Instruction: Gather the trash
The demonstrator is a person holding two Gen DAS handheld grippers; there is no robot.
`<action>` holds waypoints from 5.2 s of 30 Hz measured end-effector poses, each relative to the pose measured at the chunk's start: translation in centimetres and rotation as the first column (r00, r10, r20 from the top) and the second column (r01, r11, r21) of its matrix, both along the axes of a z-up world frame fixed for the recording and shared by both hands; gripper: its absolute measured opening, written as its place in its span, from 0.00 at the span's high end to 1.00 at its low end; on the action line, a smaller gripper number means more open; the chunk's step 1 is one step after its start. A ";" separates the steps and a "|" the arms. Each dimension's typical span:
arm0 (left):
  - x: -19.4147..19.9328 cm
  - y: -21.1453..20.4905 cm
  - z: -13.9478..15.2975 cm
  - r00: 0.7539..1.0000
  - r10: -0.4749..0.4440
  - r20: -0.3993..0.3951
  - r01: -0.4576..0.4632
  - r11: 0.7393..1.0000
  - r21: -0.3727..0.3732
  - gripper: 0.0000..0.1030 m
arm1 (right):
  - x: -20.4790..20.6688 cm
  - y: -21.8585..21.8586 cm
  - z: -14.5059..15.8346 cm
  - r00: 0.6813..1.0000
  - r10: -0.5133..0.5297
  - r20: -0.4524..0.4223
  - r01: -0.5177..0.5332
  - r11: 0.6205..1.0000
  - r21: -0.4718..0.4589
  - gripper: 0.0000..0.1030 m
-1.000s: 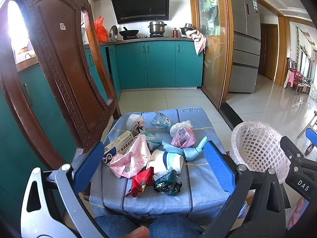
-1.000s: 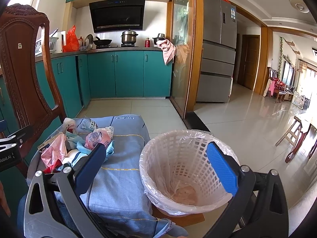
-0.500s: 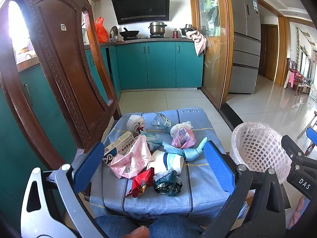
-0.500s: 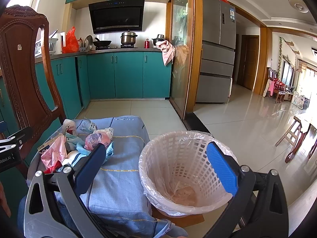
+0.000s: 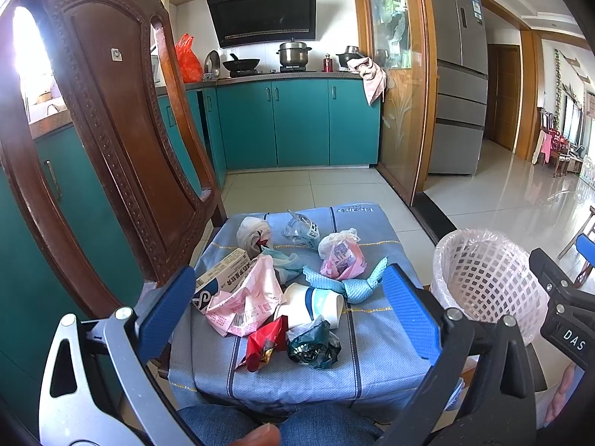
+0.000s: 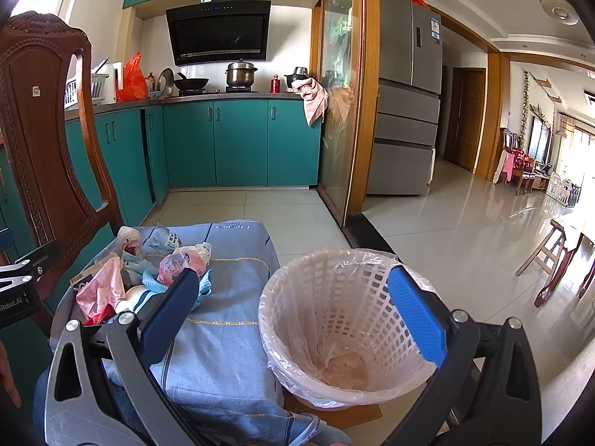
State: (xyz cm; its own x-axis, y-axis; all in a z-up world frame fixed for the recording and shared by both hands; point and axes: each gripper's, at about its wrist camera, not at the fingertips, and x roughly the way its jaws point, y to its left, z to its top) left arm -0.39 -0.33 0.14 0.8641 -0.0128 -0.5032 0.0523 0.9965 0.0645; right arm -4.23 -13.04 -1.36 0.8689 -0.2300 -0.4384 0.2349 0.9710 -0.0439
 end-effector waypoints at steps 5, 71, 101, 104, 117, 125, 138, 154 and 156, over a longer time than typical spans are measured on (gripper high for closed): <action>0.1 -0.1 0.1 1.000 -0.001 -0.003 0.001 1.000 0.001 0.03 | 0.0 0.0 -0.1 1.000 -0.003 0.000 0.003 1.000 -0.002 0.03; 6.8 3.9 -13.1 0.899 -0.099 -0.426 0.109 0.994 -0.002 0.84 | 8.0 1.5 -9.8 0.883 0.405 -0.236 -0.330 0.895 0.301 0.73; 8.6 -15.2 -7.4 0.916 -0.328 -0.232 0.350 0.934 0.064 0.09 | 1.9 -15.0 -7.1 0.983 -0.092 -0.159 0.118 0.980 0.158 0.31; 8.3 -11.1 -8.8 0.949 -0.210 -0.235 0.240 0.965 0.107 0.09 | 3.4 -12.7 -7.4 0.987 -0.002 -0.163 0.032 0.983 0.182 0.31; 7.8 3.3 -10.8 0.952 0.048 -0.301 -0.029 0.997 0.069 0.14 | 14.3 2.2 -9.8 0.914 0.350 -0.205 -0.296 0.921 0.252 0.31; 7.0 6.5 -10.7 0.953 0.052 -0.298 -0.046 0.999 0.027 0.13 | 19.5 5.9 -13.2 0.878 0.362 -0.313 -0.281 0.919 0.276 0.34; 15.0 5.4 -10.9 0.935 -0.016 -0.354 0.015 1.000 -0.005 0.16 | 13.2 3.9 -12.2 0.867 0.390 -0.311 -0.290 0.901 0.321 0.94; 14.4 5.4 -13.2 0.887 -0.056 -0.459 0.024 0.997 -0.077 0.89 | 14.7 5.9 -14.8 0.814 0.395 -0.427 -0.357 0.919 0.168 0.41; 13.7 5.5 -13.3 0.880 -0.074 -0.470 0.031 0.995 -0.099 0.88 | 14.9 6.3 -15.4 0.805 0.397 -0.441 -0.360 0.918 0.169 0.41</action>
State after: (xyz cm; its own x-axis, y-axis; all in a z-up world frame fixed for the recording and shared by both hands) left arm 13.29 5.16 -13.18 0.5207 -0.1129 -0.8463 0.1075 0.9920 -0.0662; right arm 10.72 -6.76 -16.77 0.5751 0.1239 -0.8087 -0.1809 0.9832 0.0220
